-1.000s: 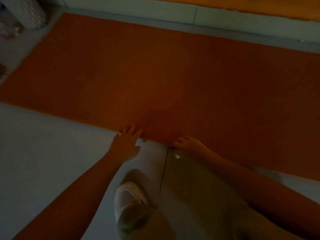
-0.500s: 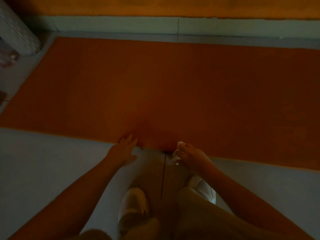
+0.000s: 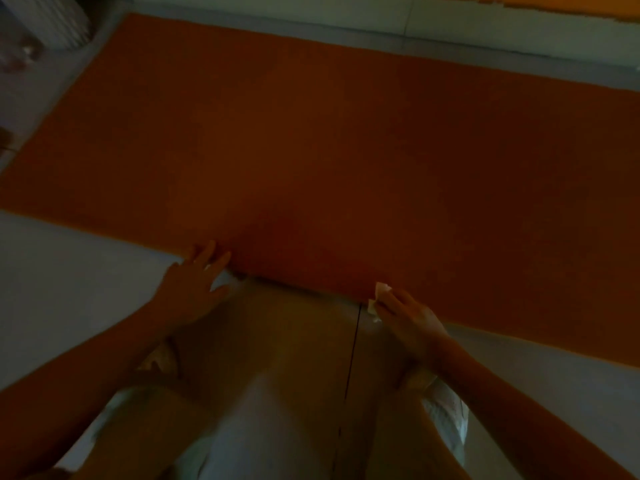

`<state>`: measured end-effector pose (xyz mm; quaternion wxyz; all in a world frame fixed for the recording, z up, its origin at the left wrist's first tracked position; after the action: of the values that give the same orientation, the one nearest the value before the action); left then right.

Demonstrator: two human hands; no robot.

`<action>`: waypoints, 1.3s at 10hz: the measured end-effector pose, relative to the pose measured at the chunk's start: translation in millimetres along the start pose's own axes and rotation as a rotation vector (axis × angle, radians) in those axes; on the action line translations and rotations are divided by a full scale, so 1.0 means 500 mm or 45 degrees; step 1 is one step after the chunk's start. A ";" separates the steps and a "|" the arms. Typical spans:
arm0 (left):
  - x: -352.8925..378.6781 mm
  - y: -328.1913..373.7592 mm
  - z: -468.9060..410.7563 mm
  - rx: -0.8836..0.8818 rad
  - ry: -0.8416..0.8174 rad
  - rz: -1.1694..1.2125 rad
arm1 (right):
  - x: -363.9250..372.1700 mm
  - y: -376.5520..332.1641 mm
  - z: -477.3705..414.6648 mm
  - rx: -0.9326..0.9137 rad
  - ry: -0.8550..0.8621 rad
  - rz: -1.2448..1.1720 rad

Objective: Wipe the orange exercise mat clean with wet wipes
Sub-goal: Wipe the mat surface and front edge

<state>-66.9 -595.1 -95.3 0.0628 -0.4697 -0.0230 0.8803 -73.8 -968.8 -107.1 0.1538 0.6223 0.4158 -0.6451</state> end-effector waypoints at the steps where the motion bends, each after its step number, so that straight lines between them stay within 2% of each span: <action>1: 0.008 0.014 0.003 -0.013 0.056 0.097 | 0.003 -0.003 -0.006 -0.087 0.075 -0.045; 2: 0.010 0.008 0.004 -0.027 0.104 0.093 | 0.018 -0.006 -0.025 -0.153 0.071 -0.029; 4: 0.015 0.008 0.000 -0.013 0.095 0.087 | 0.063 -0.061 -0.143 0.016 -0.284 -0.230; 5: 0.016 0.003 -0.001 0.005 0.069 0.100 | 0.051 -0.086 -0.200 0.305 -0.400 -0.422; 6: 0.015 -0.007 0.003 0.078 0.130 0.194 | 0.106 -0.095 -0.225 0.086 -0.248 -0.411; 7: 0.016 -0.015 0.008 0.117 0.155 0.191 | 0.108 -0.144 -0.283 0.067 -0.419 -0.386; 8: 0.015 -0.035 0.001 0.184 0.150 0.180 | 0.118 -0.178 -0.345 -0.052 -0.427 -0.302; 9: 0.025 -0.080 0.003 0.295 0.223 0.155 | 0.129 -0.215 -0.399 -0.037 -0.518 -0.316; 10: 0.024 -0.171 -0.004 0.162 0.220 0.121 | 0.146 -0.224 -0.442 0.032 -0.606 -0.334; 11: 0.028 -0.265 -0.012 0.020 0.171 0.072 | 0.152 -0.236 -0.474 -0.042 -0.682 -0.249; 12: 0.024 -0.286 -0.011 0.053 0.163 -0.001 | 0.172 -0.226 -0.481 -0.029 -0.599 -0.134; 13: 0.012 -0.282 -0.016 0.068 0.093 -0.015 | 0.170 -0.223 -0.471 -0.065 -0.708 -0.046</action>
<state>-51.1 -454.8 -90.7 0.0811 -0.4996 0.0000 0.8624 -9.7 -702.4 -119.5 0.2662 0.4098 0.3846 -0.7831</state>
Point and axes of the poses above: each hand's wrist, its own z-axis away from the middle knuckle, its own x-axis out of the palm, y = z × x, the point moved 3 cm from there along -z, towards the middle knuckle, and after that the axes turned 8 degrees about -z, right-handed, at the moved point
